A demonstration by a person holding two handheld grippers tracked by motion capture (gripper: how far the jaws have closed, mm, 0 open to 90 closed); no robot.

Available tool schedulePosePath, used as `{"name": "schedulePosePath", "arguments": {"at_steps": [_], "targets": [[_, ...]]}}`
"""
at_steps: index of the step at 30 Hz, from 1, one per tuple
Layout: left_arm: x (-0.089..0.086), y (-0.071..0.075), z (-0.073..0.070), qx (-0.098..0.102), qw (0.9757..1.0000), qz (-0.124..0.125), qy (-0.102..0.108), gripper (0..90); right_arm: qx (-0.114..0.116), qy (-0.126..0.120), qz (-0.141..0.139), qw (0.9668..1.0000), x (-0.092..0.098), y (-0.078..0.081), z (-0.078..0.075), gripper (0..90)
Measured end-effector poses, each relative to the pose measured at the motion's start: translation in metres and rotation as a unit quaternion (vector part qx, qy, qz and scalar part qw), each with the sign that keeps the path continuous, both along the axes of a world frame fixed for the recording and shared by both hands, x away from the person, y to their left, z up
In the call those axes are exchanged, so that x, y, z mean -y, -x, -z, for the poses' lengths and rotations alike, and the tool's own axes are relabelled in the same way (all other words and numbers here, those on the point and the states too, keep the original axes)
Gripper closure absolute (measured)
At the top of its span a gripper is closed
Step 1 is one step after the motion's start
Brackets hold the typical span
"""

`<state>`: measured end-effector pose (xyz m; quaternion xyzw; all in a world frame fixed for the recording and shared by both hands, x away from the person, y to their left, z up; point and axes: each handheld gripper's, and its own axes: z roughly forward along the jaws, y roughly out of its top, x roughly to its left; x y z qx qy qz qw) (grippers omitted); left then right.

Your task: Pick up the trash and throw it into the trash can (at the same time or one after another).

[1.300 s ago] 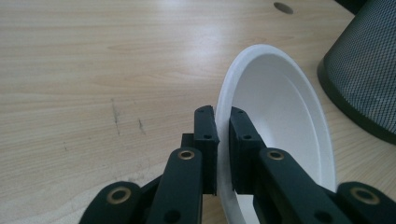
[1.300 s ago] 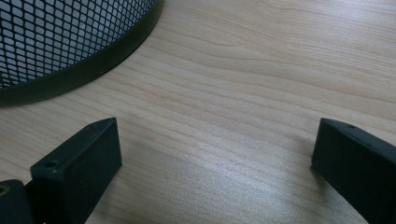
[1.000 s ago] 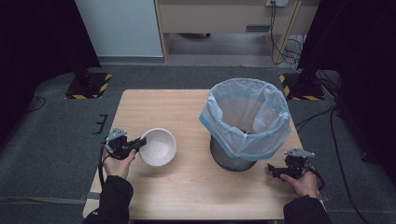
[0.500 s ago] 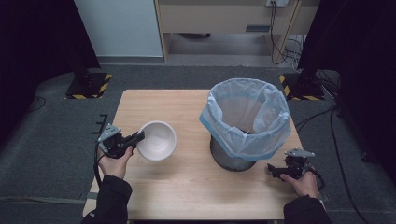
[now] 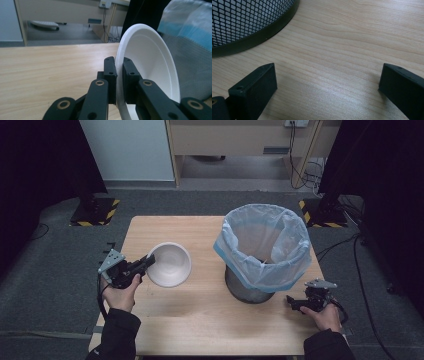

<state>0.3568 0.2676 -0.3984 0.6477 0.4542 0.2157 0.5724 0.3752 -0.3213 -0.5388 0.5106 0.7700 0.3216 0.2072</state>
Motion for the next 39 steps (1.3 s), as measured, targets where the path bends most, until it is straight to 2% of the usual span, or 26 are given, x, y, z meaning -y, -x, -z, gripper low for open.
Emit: {"name": "schedulePosePath", "arguments": {"at_steps": [12,13,17,29,34,39], "targets": [[0.001,0.014,-0.031,0.054,0.9983,0.007,0.022,83.3,0.0,0.0,0.0,1.0,0.0,0.0,0.0,1.8],[0.001,0.014,-0.031,0.054,0.9983,0.007,0.022,83.3,0.0,0.0,0.0,1.0,0.0,0.0,0.0,1.8],[0.001,0.02,-0.044,0.076,0.9966,0.01,0.032,83.3,0.0,0.0,0.0,1.0,0.0,0.0,0.0,1.8],[0.005,0.031,-0.067,0.12,0.9915,0.016,0.046,83.3,0.0,0.0,0.0,1.0,0.0,0.0,0.0,1.8],[0.009,0.032,-0.076,0.133,0.9896,0.021,0.051,83.3,0.0,0.0,0.0,1.0,0.0,0.0,0.0,1.8],[0.017,0.026,-0.086,0.147,0.9868,0.026,0.063,83.3,0.0,0.0,0.0,1.0,0.0,0.0,0.0,1.8]]}}
